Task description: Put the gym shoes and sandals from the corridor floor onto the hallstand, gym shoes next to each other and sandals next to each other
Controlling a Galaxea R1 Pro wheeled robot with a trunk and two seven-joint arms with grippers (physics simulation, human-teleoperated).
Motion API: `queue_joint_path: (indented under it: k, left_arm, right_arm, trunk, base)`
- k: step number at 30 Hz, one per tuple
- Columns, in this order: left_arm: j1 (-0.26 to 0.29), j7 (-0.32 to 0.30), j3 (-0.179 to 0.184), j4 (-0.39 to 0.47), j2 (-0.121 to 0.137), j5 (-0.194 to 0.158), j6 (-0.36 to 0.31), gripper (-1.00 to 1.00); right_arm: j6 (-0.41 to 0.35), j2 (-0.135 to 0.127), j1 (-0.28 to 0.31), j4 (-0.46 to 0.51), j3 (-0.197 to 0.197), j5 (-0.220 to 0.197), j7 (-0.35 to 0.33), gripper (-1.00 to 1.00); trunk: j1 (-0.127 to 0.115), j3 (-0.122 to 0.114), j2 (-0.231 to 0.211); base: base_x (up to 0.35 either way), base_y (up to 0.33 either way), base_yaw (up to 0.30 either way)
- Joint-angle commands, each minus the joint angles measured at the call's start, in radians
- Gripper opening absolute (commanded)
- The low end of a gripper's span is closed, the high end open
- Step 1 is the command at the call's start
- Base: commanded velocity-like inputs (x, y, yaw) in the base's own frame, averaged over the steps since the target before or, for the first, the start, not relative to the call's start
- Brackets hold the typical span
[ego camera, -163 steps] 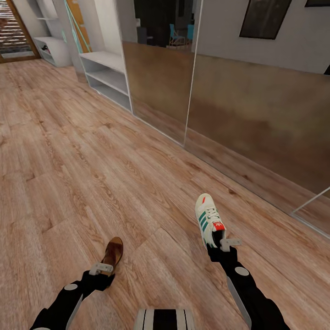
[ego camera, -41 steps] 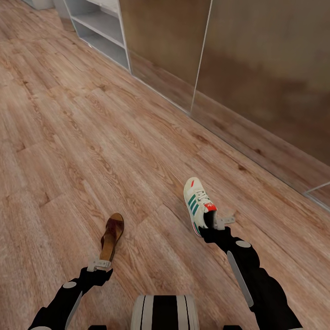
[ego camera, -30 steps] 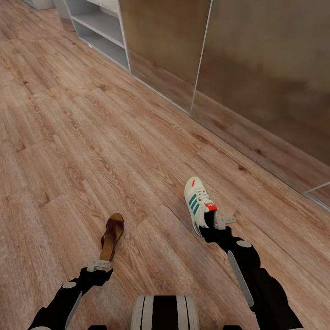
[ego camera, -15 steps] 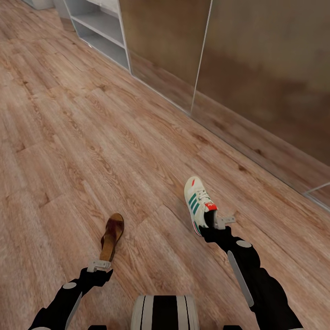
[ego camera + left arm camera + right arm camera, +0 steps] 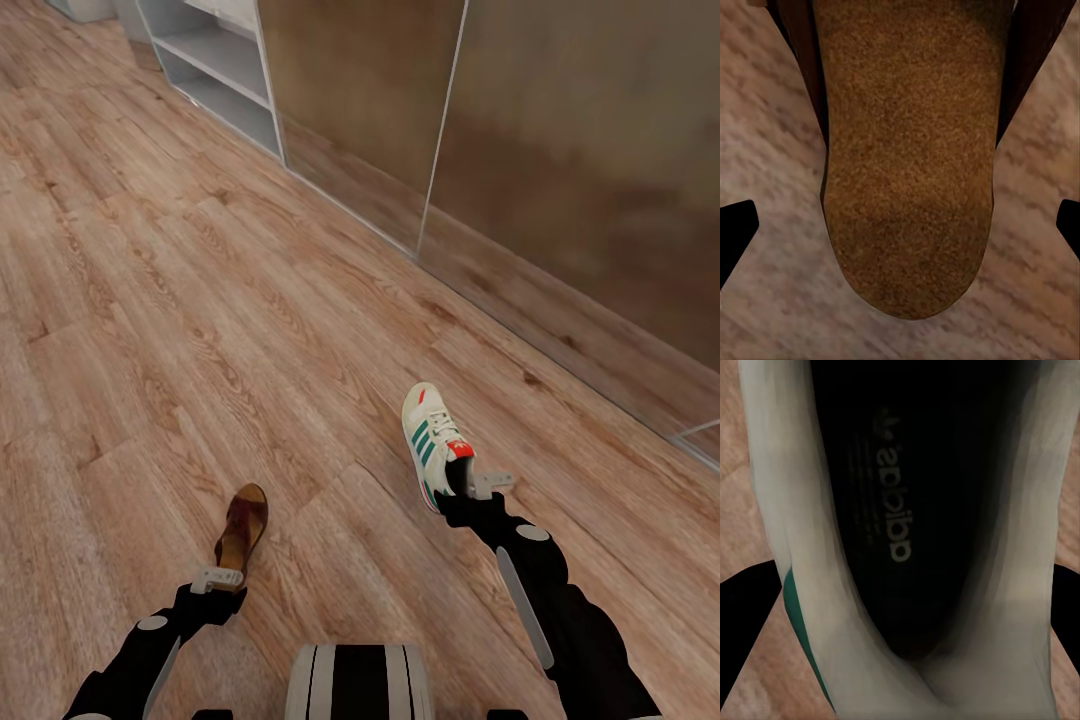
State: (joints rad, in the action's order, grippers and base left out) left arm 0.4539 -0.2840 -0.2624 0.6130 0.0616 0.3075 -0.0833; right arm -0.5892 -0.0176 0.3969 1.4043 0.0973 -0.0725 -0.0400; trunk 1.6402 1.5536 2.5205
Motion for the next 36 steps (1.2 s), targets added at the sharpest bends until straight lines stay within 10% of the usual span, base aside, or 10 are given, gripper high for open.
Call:
queue_joint_path:
  k: [1, 25, 36]
  left_arm:
    - [0.000, -0.009, -0.006, 0.002, -0.001, 0.007, -0.005, 1.00]
    - [-0.001, -0.010, -0.006, 0.002, -0.001, 0.007, -0.002, 1.00]
    - [0.002, -0.009, -0.006, 0.002, 0.001, 0.006, -0.003, 1.00]
  right_arm:
    - [-0.005, -0.001, 0.000, 0.001, 0.001, -0.007, 0.002, -1.00]
    - [-0.004, -0.001, 0.000, 0.005, -0.002, -0.010, 0.003, -1.00]
    - [-0.004, -0.001, 0.000, 0.008, -0.001, -0.012, 0.003, -1.00]
  trunk:
    - [0.000, 0.001, 0.000]
    - [0.000, 0.001, 0.000]
    - [0.005, 0.049, 0.003]
  base:
    - [0.017, 0.000, 0.000]
    - [0.002, 0.000, 0.000]
    - [0.000, 0.000, 0.000]
